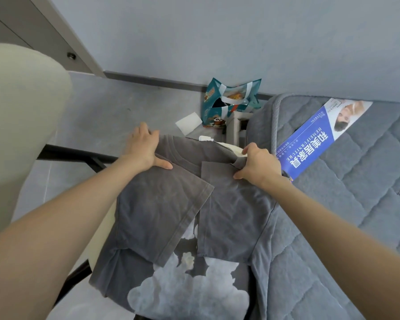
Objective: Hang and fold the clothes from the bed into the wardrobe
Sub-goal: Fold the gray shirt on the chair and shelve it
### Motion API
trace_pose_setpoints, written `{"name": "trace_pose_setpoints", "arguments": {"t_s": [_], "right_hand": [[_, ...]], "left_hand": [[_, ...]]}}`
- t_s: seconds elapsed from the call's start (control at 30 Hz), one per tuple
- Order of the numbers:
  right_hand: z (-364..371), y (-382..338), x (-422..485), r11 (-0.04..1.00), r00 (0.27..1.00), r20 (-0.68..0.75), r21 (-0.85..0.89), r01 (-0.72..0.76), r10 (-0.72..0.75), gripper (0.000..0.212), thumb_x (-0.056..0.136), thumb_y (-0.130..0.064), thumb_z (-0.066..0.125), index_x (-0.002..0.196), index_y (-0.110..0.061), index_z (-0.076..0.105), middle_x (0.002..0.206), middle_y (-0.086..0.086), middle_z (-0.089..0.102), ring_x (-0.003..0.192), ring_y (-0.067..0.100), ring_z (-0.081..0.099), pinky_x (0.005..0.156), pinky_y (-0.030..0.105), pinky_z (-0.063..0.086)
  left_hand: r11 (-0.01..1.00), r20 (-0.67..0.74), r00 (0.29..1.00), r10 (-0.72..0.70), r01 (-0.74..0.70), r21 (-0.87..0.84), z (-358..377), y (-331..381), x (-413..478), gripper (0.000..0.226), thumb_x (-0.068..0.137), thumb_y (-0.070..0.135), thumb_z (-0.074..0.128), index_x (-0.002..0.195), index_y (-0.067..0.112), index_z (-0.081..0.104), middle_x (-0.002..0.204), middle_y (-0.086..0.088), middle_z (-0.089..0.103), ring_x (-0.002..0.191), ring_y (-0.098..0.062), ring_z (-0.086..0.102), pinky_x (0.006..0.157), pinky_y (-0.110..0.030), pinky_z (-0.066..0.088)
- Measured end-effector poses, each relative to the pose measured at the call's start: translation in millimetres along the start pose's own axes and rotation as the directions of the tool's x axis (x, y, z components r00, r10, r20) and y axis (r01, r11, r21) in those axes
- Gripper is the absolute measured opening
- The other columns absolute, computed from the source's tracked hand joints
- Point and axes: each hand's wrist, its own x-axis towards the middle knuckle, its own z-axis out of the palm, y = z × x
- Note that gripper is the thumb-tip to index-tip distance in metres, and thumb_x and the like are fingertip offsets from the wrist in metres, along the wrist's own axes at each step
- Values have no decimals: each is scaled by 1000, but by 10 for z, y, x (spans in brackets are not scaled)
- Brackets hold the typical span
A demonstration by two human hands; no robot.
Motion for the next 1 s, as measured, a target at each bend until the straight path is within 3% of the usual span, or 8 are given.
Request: {"name": "trace_pose_setpoints", "arguments": {"t_s": [0.23, 0.33, 0.43, 0.57, 0.63, 0.73, 0.87, 1.0], "right_hand": [[-135, -85, -150, 986, 983, -121, -113, 123, -136, 24, 86, -21, 61, 110, -20, 61, 110, 12, 63, 98, 35, 61, 69, 33, 35], [-330, -143, -117, 974, 947, -242, -132, 183, -211, 31, 84, -7, 54, 112, -20, 59, 108, 12, 64, 97, 36, 60, 69, 33, 31], [-562, -184, -5, 965, 878, -404, -156, 210, -257, 40, 80, 2, 49, 116, -16, 55, 108, 11, 65, 97, 36, 59, 69, 33, 29], [-722, -203, -5, 963, 765, -587, -111, 248, -264, 48, 76, 8, 48, 119, -13, 50, 97, 11, 65, 84, 38, 58, 69, 33, 26], [-678, -201, -122, 958, 738, -616, -111, 264, -275, 49, 75, 9, 50, 120, -11, 48, 92, 11, 64, 78, 37, 56, 68, 32, 26], [-496, -157, -375, 949, 739, -608, -86, 304, -291, 44, 77, 8, 51, 117, -9, 47, 90, 10, 62, 74, 38, 56, 60, 34, 28], [-140, -51, -828, 915, 724, -623, 30, 403, -298, 35, 76, 5, 55, 108, -6, 49, 84, 9, 61, 68, 35, 54, 53, 36, 39], [408, 231, -1310, 910, 777, -539, 43, 411, -326, 37, 70, 4, 63, 104, -4, 51, 76, 7, 57, 63, 34, 54, 51, 29, 27]], "left_hand": [[993, -123, 990, 71, -59, 98, -146, 73, -263, 30, 91, 35, 61, 108, 10, 57, 113, -18, 62, 104, -38, 59, 73, -35, 40], [990, -260, 962, 83, -50, 132, -361, 64, -265, 20, 95, 28, 55, 103, 11, 59, 106, -19, 63, 98, -39, 60, 66, -35, 33], [993, -457, 884, 98, -54, 108, -583, 56, -223, 8, 95, 12, 49, 98, 10, 57, 97, -18, 65, 89, -40, 61, 65, -38, 35], [994, -709, 701, 84, -108, 10, -694, 49, -336, 20, 88, -4, 53, 101, 10, 60, 84, -13, 66, 73, -35, 60, 65, -35, 32], [986, -731, 669, 133, -167, 27, -607, 32, -495, 27, 86, -6, 53, 107, 9, 62, 86, -12, 65, 76, -34, 58, 68, -37, 33], [971, -731, 655, 190, -237, 40, -365, -29, -827, 27, 85, -6, 55, 109, 4, 64, 86, -14, 65, 76, -34, 59, 67, -42, 37], [973, -688, 689, 229, -180, 144, 124, -207, -1330, 38, 74, -10, 64, 108, 7, 65, 82, -10, 63, 75, -32, 55, 68, -40, 34], [954, -581, 757, 299, -219, 206, 617, -351, -1777, 61, 64, -17, 68, 121, 4, 64, 77, -12, 56, 72, -32, 54, 67, -40, 41]]}}
